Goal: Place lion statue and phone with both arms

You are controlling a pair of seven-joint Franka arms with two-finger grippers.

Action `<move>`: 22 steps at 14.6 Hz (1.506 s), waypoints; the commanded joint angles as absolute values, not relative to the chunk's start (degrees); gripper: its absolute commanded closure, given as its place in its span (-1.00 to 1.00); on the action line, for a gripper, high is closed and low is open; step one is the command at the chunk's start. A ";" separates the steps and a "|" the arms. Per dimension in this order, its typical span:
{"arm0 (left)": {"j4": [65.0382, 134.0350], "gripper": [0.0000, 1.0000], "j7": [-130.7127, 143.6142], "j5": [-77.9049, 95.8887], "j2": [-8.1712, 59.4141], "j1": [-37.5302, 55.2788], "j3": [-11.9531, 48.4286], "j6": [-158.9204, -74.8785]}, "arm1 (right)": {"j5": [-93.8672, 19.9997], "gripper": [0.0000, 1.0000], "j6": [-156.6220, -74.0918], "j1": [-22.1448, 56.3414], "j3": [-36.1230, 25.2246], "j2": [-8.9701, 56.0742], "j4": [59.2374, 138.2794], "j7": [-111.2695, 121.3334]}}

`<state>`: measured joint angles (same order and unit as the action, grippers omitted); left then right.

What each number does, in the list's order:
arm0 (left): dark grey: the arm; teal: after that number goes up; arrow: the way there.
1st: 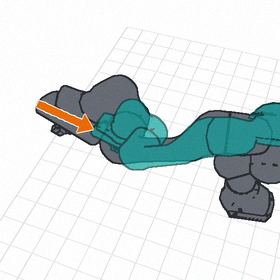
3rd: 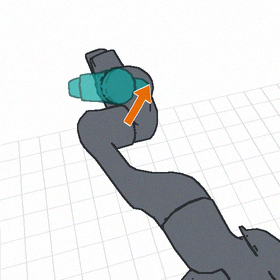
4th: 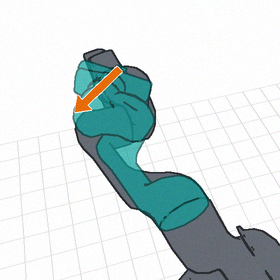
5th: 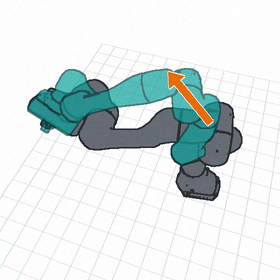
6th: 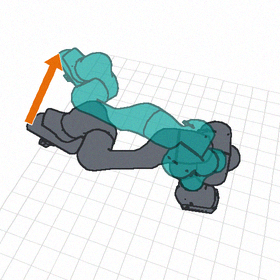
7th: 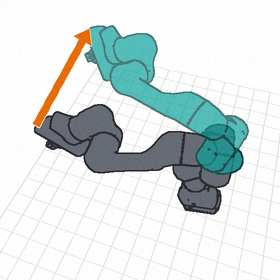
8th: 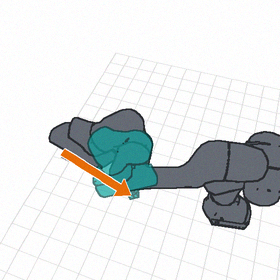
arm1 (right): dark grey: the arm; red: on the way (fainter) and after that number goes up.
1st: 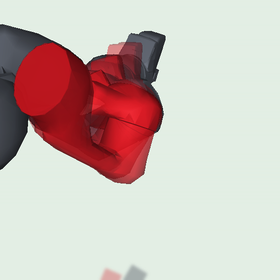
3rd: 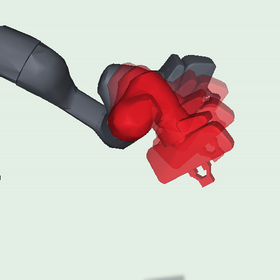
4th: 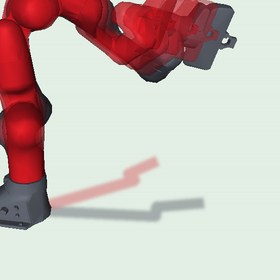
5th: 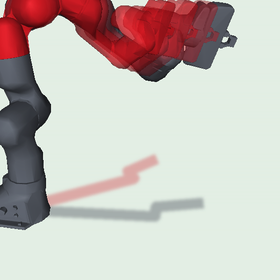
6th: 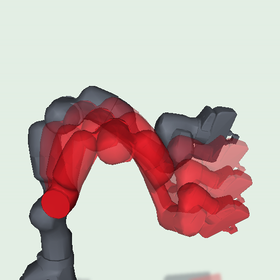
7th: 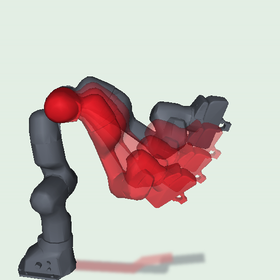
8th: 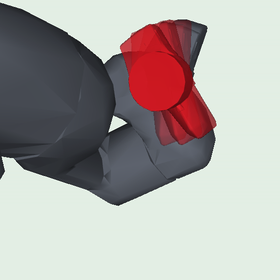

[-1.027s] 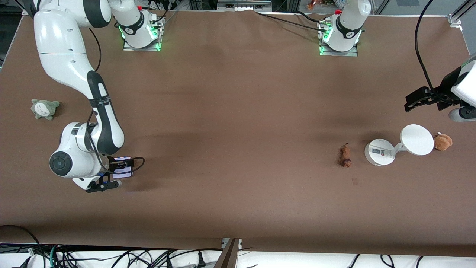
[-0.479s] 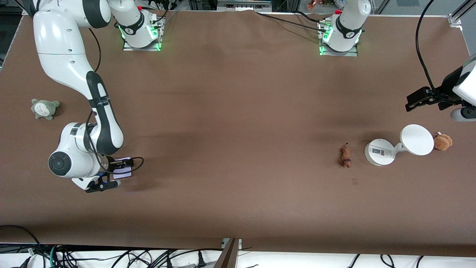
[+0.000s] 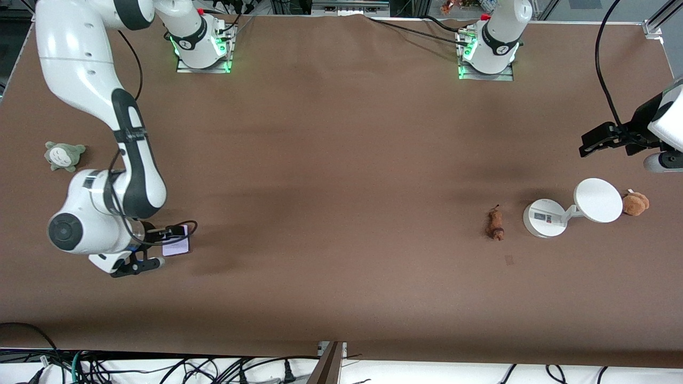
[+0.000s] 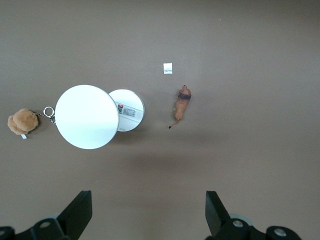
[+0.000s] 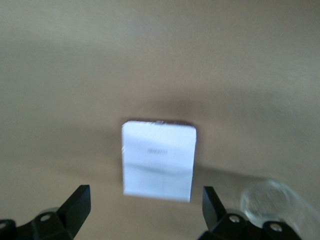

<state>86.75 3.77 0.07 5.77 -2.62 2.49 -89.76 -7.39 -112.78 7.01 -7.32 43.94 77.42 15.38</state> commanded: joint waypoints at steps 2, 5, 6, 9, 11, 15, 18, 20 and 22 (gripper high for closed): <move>88.40 -1.00 3.52 3.15 4.05 -3.16 2.64 -88.68 | -6.86 -0.98 -102.33 6.68 -6.77 33.60 78.93 15.82; 89.65 -1.00 3.60 3.34 3.08 -3.16 2.55 -88.86 | -6.77 -0.99 -93.02 7.47 -6.33 26.22 78.84 11.01; 89.56 -1.00 3.60 3.34 3.16 -3.16 2.55 -88.86 | -6.68 -0.99 -90.12 8.69 -6.33 23.49 78.84 8.81; 88.95 -1.00 3.52 2.20 3.69 -2.99 2.55 -90.25 | -4.23 -0.99 -82.81 10.37 -6.15 17.42 78.75 5.37; 88.95 -1.00 3.43 1.41 3.95 -3.08 2.55 -90.79 | -3.17 -0.99 -78.33 10.28 -6.41 14.34 78.75 5.27; 88.86 -1.00 3.43 1.32 4.04 -2.99 2.55 -90.79 | -1.33 -0.99 -73.65 10.28 -6.59 10.55 78.75 5.71; 88.77 -1.00 3.51 1.32 4.31 -2.99 2.46 -90.79 | -0.97 -0.99 -68.40 10.20 -6.68 7.91 78.84 5.27; 88.68 -1.00 3.51 1.32 4.74 -2.99 2.37 -90.97 | -0.62 -0.99 -67.15 9.76 -6.51 7.82 79.01 5.36; 88.68 -1.00 3.43 1.32 4.92 -3.08 2.29 -91.75 | -0.53 -0.99 -67.50 7.40 -6.07 7.03 79.89 6.15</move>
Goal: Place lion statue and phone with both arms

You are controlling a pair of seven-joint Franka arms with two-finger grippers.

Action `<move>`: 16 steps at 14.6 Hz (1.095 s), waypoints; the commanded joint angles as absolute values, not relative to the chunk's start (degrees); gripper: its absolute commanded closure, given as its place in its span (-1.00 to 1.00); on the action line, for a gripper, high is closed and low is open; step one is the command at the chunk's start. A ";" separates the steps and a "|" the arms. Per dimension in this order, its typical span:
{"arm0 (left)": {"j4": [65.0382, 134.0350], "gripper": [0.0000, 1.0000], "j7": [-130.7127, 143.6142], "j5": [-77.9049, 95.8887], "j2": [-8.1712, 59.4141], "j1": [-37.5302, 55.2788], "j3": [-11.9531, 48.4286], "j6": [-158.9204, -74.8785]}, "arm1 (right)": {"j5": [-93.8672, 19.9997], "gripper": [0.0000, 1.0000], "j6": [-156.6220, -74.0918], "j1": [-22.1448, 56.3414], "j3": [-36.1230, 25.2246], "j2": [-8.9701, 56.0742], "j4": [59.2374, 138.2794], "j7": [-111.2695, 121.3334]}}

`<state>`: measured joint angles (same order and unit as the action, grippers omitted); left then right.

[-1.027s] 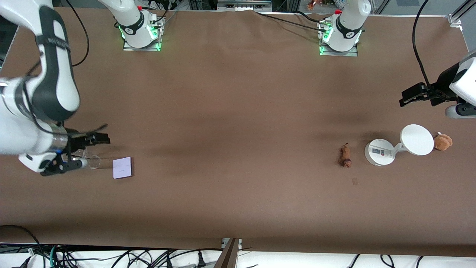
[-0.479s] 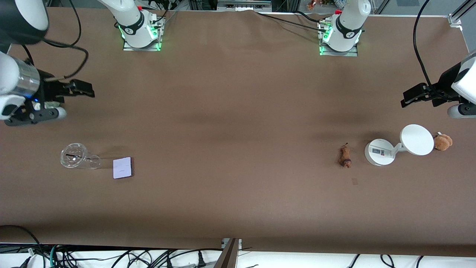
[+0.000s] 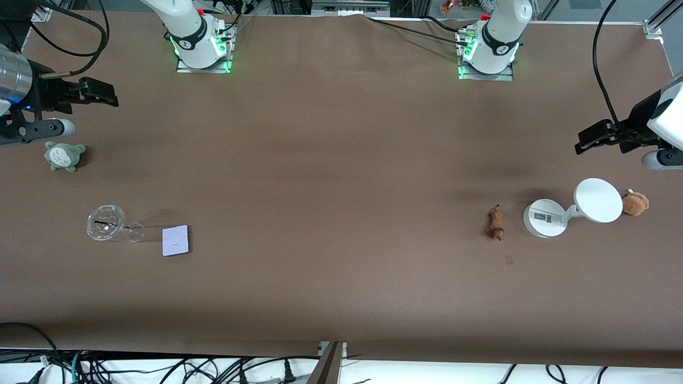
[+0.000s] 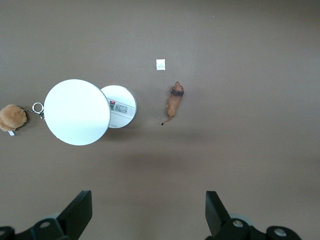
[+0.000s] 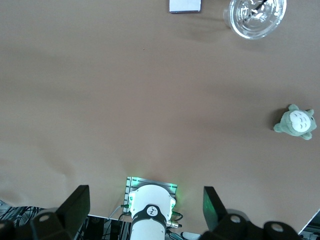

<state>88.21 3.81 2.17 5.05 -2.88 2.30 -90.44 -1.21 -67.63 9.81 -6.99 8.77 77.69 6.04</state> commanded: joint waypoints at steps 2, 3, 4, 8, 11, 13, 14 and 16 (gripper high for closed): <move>88.59 -1.00 3.34 1.23 4.83 -2.99 2.20 -91.76 | -0.53 -0.99 -70.55 5.20 -5.45 4.59 83.38 6.41; 88.59 -1.00 3.34 1.23 4.83 -2.99 2.28 -91.76 | -0.53 -0.99 -73.62 4.23 -4.84 2.13 87.15 7.37; 88.51 -1.00 3.34 1.23 4.83 -2.99 2.29 -91.76 | -0.53 -0.99 -76.87 3.35 -4.22 -0.15 90.58 8.17; 88.51 -1.00 3.43 1.32 4.83 -2.99 2.37 -91.76 | -1.14 -0.99 -78.31 -0.25 -1.16 -1.14 90.09 8.61; 88.51 -1.00 3.43 1.32 4.83 -2.99 2.37 -91.76 | -0.44 -0.99 -77.70 -0.97 0.26 -0.97 88.33 8.52; 88.51 -1.00 3.43 1.32 4.83 -2.99 2.37 -91.76 | -0.53 -0.99 -77.43 -0.97 0.26 -0.88 88.24 8.53; 88.51 -1.00 3.43 1.32 4.92 -2.99 2.37 -91.76 | -0.61 -0.99 -77.26 -0.88 0.26 -0.62 88.24 8.53; 88.42 -1.00 3.43 1.23 4.83 -2.99 2.37 -91.85 | -0.88 -0.99 -77.25 -0.70 0.26 -0.53 88.24 7.74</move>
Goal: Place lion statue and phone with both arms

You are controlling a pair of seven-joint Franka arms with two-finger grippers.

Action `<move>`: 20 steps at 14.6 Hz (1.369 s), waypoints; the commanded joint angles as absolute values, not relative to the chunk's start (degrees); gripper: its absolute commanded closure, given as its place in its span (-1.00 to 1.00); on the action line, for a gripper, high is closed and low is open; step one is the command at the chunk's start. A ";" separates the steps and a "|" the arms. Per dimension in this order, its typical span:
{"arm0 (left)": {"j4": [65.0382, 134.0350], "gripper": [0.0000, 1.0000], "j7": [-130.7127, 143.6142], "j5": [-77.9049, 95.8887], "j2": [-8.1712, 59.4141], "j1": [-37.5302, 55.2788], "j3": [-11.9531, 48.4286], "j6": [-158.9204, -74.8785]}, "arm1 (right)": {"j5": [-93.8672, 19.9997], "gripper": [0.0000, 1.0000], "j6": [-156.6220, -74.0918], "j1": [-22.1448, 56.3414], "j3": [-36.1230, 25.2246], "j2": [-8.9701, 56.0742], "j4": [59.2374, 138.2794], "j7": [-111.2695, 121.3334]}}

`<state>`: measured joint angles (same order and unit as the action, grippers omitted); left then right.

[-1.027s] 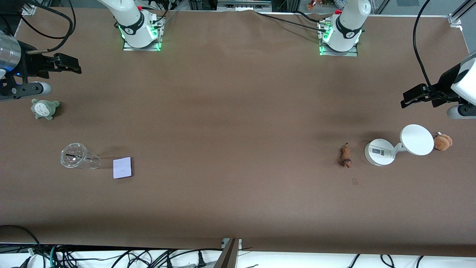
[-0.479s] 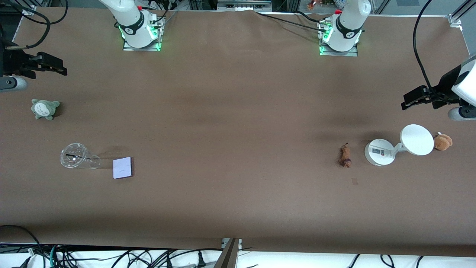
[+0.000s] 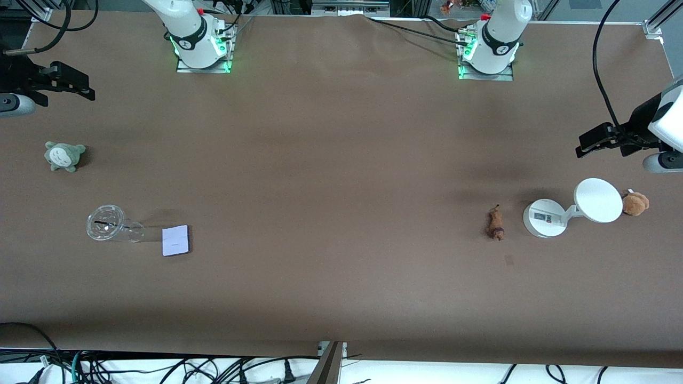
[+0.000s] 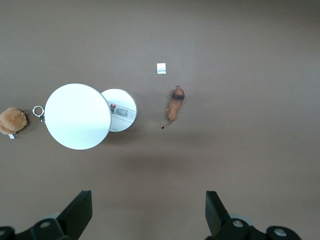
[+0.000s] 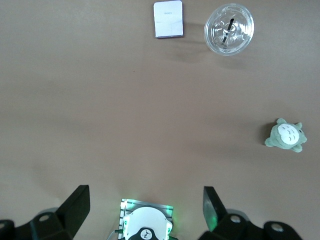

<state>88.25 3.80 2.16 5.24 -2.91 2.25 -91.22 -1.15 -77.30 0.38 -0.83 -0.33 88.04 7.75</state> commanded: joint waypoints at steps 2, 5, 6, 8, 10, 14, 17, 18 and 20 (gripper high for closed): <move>88.42 -1.00 3.43 1.32 4.83 -2.99 2.37 -91.85 | -0.97 -0.99 -77.26 -0.62 0.35 -0.53 88.24 7.56; 88.51 -1.00 3.34 1.23 4.83 -2.99 2.29 -91.76 | -0.62 -0.99 -77.35 -0.44 0.44 0.17 87.28 8.35; 88.51 -1.00 3.34 1.23 4.83 -2.99 2.29 -91.84 | -0.79 -0.99 -77.34 -0.44 0.44 0.70 85.88 7.57; 88.68 -1.00 2.46 -1.48 4.57 -2.99 2.72 -91.58 | -0.88 -0.99 -77.26 -0.53 0.35 1.40 85.43 7.73; 88.68 -1.00 1.50 -2.28 4.48 -2.81 2.81 -91.15 | -0.88 -0.99 -77.43 -0.44 0.44 1.41 85.34 7.91; 88.59 -1.00 -0.53 -1.67 4.39 -2.99 2.64 -91.14 | -1.14 -0.99 -77.70 -0.53 0.35 1.41 85.43 7.47; 88.51 -1.00 -0.18 -1.76 4.39 -2.46 2.90 -91.14 | -1.06 -0.99 -77.43 -0.53 0.35 1.41 85.43 7.38; 88.51 -1.00 -0.09 -1.67 4.39 -2.46 2.90 -91.14 | -1.05 -0.99 -77.43 -0.53 0.35 1.41 85.43 7.47; 88.51 -1.00 -0.09 -1.67 4.39 -2.55 2.64 -91.06 | -0.97 -0.99 -77.43 -0.44 0.44 1.41 85.43 7.56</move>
